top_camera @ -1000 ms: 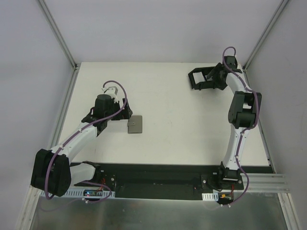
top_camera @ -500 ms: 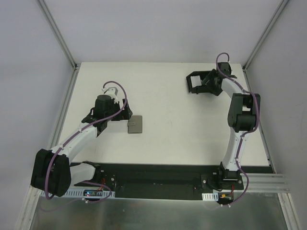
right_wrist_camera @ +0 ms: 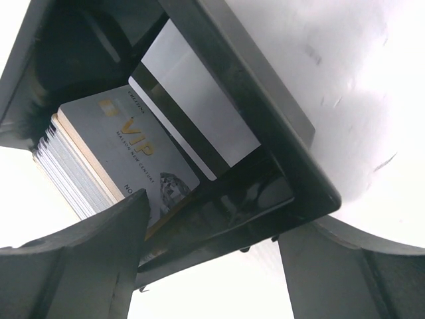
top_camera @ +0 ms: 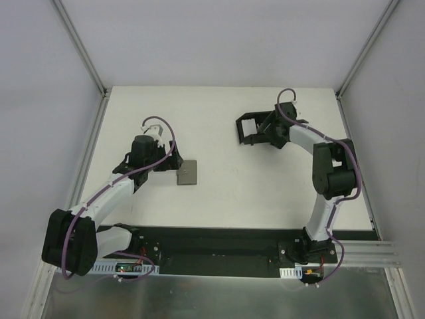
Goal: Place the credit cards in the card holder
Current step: Move the storage box to the center of the board.
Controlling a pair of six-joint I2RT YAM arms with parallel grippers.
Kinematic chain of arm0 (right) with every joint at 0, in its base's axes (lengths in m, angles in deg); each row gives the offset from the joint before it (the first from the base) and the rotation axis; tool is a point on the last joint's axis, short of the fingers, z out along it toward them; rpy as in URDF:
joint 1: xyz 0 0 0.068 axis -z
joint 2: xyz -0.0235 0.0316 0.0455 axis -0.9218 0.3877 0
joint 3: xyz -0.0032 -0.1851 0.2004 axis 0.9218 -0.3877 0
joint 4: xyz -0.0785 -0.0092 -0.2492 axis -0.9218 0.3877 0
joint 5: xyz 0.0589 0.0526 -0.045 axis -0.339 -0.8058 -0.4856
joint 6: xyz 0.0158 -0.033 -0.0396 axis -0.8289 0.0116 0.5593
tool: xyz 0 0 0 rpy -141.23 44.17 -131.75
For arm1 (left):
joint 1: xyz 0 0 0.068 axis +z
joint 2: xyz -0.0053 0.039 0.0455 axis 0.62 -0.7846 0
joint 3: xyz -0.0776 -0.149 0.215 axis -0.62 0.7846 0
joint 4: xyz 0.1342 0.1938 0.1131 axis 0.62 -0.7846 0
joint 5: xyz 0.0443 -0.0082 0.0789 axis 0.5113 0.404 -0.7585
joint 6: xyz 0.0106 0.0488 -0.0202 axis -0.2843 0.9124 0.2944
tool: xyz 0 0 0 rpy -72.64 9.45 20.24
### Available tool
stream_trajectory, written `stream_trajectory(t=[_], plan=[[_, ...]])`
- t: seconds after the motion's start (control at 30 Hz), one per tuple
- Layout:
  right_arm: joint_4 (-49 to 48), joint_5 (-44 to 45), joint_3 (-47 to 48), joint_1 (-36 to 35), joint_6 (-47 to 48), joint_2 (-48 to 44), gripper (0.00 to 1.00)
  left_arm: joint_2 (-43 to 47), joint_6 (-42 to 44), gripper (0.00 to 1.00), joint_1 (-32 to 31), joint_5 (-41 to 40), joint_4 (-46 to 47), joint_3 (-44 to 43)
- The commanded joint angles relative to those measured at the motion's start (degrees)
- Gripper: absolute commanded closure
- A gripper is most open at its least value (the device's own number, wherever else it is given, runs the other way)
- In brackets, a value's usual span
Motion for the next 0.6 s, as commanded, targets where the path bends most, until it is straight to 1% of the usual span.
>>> stream_trajectory(t=[0.0,0.23,0.33,0.5,0.57], plan=[[-2.08,2.11,-4.81,-4.76,-6.13,-5.26,0.24,1.79,-1.49,0.05,-0.30,2.35,1.51,1.01],[-3.84,4.48,-10.43,-10.66,-11.57,-9.74,0.23,3.11,-2.46,0.04,-0.30,3.84,1.60,2.59],[-4.80,5.80,-12.19,-12.68,-13.51,-11.59,0.23,2.94,-4.21,0.05,-0.30,5.42,2.21,3.73],[-5.07,7.39,-12.11,-15.23,-14.75,-13.53,0.23,3.55,-7.21,0.06,-0.39,6.74,4.24,6.81],[-5.24,7.39,-11.94,-15.67,-14.49,-14.14,0.21,3.29,-7.47,0.06,-0.47,6.66,4.41,7.77]])
